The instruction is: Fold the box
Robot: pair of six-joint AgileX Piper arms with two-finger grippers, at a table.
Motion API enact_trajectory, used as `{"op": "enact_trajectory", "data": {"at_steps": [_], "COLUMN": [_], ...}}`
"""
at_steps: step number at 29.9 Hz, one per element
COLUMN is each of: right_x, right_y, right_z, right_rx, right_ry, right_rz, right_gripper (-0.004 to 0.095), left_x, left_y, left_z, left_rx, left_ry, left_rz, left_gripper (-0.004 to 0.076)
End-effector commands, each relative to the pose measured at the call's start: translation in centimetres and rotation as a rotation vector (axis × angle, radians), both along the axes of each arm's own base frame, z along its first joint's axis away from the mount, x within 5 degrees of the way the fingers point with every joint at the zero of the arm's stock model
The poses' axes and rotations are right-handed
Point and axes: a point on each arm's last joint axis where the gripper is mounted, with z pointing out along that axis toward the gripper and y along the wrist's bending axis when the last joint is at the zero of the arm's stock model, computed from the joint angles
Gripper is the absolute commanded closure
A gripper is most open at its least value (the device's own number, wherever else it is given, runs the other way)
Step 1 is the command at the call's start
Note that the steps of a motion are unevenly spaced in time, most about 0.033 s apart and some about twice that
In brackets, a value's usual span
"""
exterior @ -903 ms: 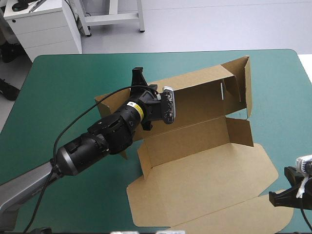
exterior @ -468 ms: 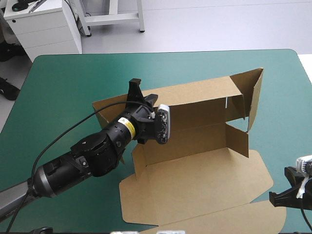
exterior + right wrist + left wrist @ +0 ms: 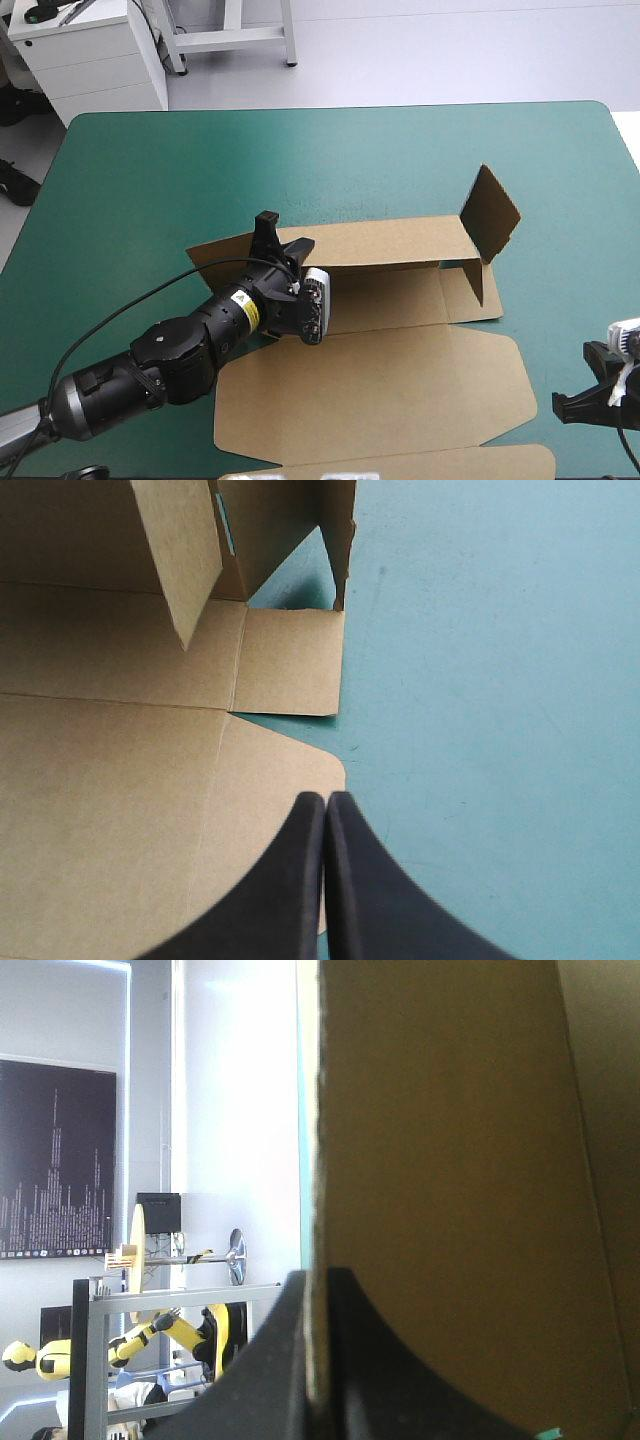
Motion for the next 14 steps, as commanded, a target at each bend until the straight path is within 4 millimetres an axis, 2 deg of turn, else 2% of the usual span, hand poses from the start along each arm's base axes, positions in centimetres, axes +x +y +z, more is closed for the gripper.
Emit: {"op": "enact_trajectory", "data": {"at_steps": [1, 8, 14], "right_x": [0.4, 0.4, 0.4], "right_y": [0.0, 0.0, 0.0], "right_z": [1.3, 1.3, 1.2], "right_rx": [0.013, 0.015, 0.015], "right_ry": [-0.090, -0.091, -0.083], "right_rz": [-0.008, -0.007, -0.007], "right_gripper": [0.0928, 0.0928, 0.0928], "left_x": [-0.5, 0.1, -0.5], "left_y": [-0.1, 0.3, -0.7], "left_z": [1.4, 0.8, 1.1], "left_rx": [-0.045, 0.003, -0.055], "left_ry": [-0.040, -0.034, -0.032], "left_rz": [-0.038, 0.035, -0.075], "left_gripper": [0.0731, 0.0731, 0.0731]}}
